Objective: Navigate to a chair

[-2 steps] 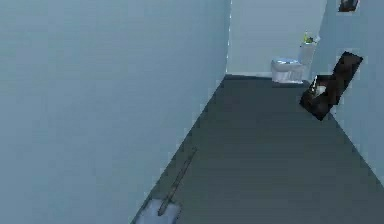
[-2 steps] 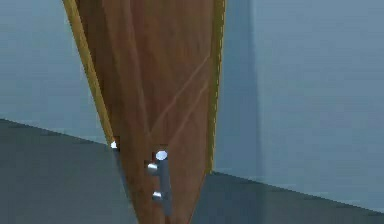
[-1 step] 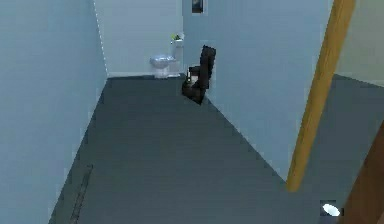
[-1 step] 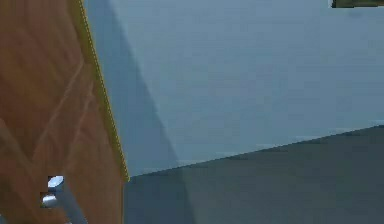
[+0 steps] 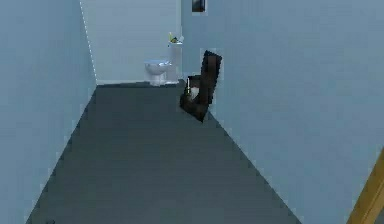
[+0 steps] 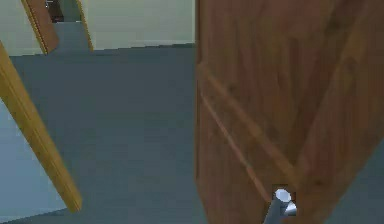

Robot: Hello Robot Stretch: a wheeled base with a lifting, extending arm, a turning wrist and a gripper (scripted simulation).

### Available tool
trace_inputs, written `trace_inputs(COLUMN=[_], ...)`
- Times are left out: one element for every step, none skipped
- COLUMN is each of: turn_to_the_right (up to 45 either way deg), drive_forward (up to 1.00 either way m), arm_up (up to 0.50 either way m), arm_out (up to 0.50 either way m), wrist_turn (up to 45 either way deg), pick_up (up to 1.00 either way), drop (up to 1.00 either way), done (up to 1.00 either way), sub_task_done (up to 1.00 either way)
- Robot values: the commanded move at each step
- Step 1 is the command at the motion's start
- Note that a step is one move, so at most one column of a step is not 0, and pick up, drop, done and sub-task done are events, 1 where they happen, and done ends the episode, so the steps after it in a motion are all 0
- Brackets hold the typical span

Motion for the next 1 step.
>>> trace_inputs(turn_to_the_right=[45.0], drive_forward=[0.0], arm_up=[0.0], arm_out=[0.0], wrist_turn=[0.0], pick_up=[0.0], drop=[0.0], done=[0.0], sub_task_done=[0.0])
